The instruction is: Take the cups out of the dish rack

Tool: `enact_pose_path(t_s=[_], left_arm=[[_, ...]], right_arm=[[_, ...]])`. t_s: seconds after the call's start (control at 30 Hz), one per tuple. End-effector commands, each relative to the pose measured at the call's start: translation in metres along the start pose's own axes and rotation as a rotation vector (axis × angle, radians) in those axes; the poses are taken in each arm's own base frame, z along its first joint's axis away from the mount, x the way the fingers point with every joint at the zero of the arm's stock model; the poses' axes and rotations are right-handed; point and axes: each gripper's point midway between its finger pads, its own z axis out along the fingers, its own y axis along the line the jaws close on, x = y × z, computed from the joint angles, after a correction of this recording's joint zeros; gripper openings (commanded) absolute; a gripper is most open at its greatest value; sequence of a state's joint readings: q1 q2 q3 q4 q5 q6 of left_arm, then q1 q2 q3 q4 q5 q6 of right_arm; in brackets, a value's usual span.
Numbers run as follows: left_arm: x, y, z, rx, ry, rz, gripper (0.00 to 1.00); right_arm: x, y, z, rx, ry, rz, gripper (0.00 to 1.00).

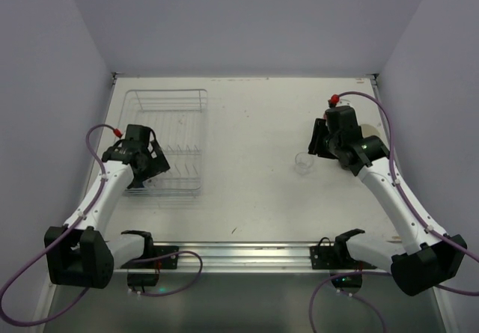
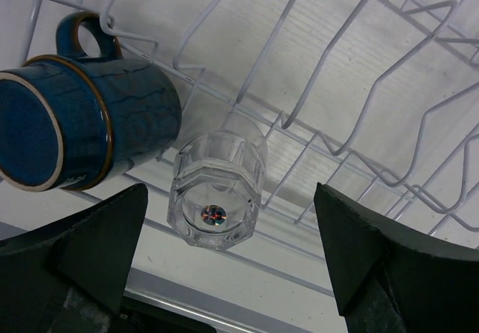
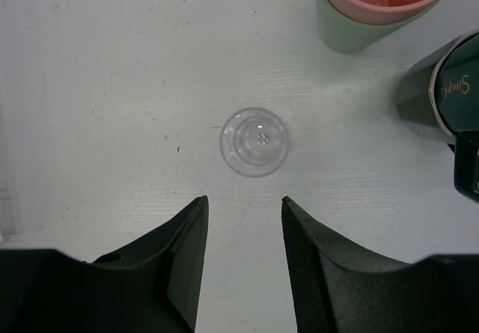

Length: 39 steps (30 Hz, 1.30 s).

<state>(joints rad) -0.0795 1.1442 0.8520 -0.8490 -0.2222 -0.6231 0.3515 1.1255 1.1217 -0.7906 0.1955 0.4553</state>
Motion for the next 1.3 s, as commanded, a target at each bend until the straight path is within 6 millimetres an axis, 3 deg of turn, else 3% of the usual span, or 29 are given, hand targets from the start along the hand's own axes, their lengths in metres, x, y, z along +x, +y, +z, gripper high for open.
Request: enact_pose_path(t_s=[0.0, 0.2, 0.5, 0.6, 0.63, 0.7, 0.83, 0.97, 1.0, 1.07, 1.17, 1.2, 1.23, 1.27], left_arm=[[0.003, -0.006, 0.003, 0.044, 0.016, 0.017, 0.95], [0.013, -0.01, 0.01, 0.067, 0.048, 0.014, 0.89], [0.015, -0.013, 0.014, 0.077, 0.064, 0.025, 0.67], [0.017, -0.015, 0.015, 0.092, 0.072, 0.028, 0.48], [0.016, -0.016, 0.015, 0.097, 0.07, 0.03, 0.27], [0.012, -0.02, 0.011, 0.113, 0.065, 0.034, 0.03], [-0.001, -0.028, -0.005, 0.155, 0.037, 0.032, 0.0], [-0.023, -0.057, -0.055, 0.314, -0.013, 0.026, 0.0], [-0.042, -0.067, -0.08, 0.366, -0.081, 0.009, 0.0], [-0.054, -0.08, -0.105, 0.431, -0.126, 0.004, 0.0], [-0.076, -0.115, -0.15, 0.669, -0.221, 0.019, 0.0], [-0.079, -0.124, -0.166, 0.756, -0.254, 0.024, 0.0], [-0.065, -0.136, -0.168, 0.854, -0.206, 0.042, 0.0], [-0.075, -0.151, -0.184, 0.966, -0.272, 0.054, 0.0]], right_arm=[[-0.004, 0.001, -0.002, -0.009, -0.019, -0.015, 0.47], [-0.001, 0.003, 0.003, -0.015, -0.006, -0.017, 0.47], [-0.003, 0.001, -0.001, -0.012, -0.018, -0.023, 0.47], [-0.004, 0.002, -0.002, -0.016, -0.024, -0.024, 0.47], [-0.004, 0.001, -0.002, -0.012, -0.022, -0.025, 0.47], [-0.004, 0.001, -0.003, -0.011, -0.024, -0.026, 0.47], [-0.005, 0.004, -0.005, -0.029, -0.021, -0.022, 0.47], [-0.009, 0.011, -0.009, -0.064, -0.028, -0.018, 0.47], [-0.01, 0.013, -0.01, -0.073, -0.029, -0.016, 0.47], [-0.011, 0.02, -0.01, -0.11, -0.028, -0.01, 0.47], [-0.01, 0.042, -0.013, -0.222, -0.005, -0.003, 0.47], [-0.008, 0.052, -0.014, -0.278, 0.014, 0.0, 0.47], [-0.01, 0.064, -0.017, -0.339, 0.018, 0.007, 0.47], [-0.007, 0.074, -0.02, -0.395, 0.038, 0.012, 0.47]])
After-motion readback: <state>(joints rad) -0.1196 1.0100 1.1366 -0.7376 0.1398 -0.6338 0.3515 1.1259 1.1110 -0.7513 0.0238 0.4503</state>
